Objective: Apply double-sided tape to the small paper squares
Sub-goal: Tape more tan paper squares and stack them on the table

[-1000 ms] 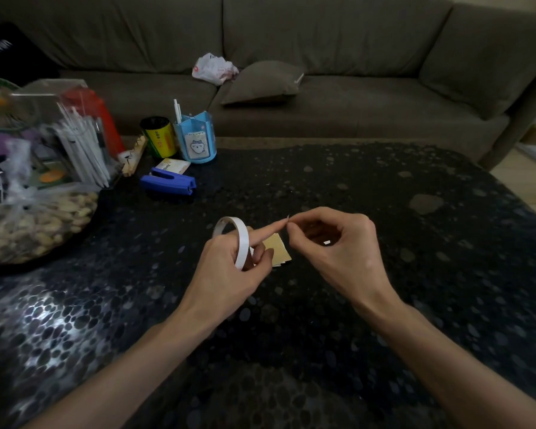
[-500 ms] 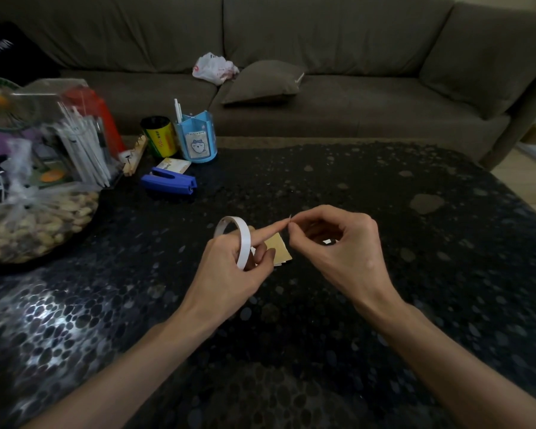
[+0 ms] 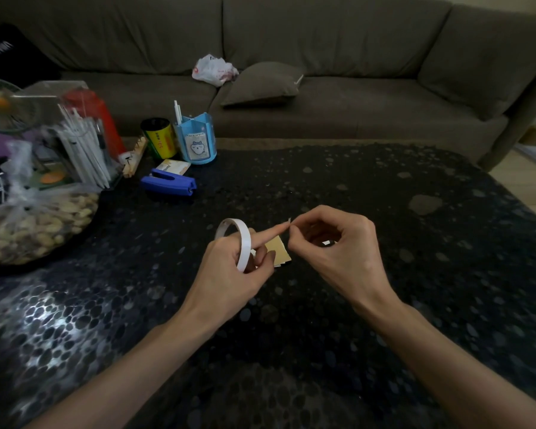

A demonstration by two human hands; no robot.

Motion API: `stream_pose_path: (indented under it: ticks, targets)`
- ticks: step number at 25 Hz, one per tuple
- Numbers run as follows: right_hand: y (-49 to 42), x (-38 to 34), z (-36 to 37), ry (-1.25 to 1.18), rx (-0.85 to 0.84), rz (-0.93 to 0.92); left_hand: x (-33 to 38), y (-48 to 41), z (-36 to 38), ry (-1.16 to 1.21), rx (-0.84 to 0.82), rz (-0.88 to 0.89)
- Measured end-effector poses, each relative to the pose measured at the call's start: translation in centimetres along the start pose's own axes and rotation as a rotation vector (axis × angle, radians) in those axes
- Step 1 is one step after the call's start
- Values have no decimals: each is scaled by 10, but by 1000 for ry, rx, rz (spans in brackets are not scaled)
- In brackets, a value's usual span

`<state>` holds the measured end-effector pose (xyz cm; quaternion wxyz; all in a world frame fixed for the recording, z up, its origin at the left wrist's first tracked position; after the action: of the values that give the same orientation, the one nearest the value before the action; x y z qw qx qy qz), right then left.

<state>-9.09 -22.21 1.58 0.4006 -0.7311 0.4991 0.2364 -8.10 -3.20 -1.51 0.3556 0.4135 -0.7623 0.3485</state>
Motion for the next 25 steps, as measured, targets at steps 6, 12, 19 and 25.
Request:
stream_pose_path:
  ticks: [6,12,19,25]
  targets:
    - [-1,0,-1,-79,-6,25,11,0,-3,155,1,-21]
    - [-3,-3,0,-224,-29,68,22,0,-8,292,0,-79]
    - [-4,-4,0,-373,-113,117,27,2,-11,441,7,-178]
    - [-3,-5,-1,-389,-127,123,28,1,-11,459,60,-180]
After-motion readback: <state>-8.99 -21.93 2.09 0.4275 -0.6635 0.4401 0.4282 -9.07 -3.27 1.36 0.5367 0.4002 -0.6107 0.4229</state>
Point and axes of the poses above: each hand's wrist, its own y-axis away from the middle knuckle, its own z-axis out of the palm, x = y × z, the point moved 1 cm from there along -y, towards the middle knuckle, and after that the axes turned 11 degrees about -x, right-handed, at the moved point
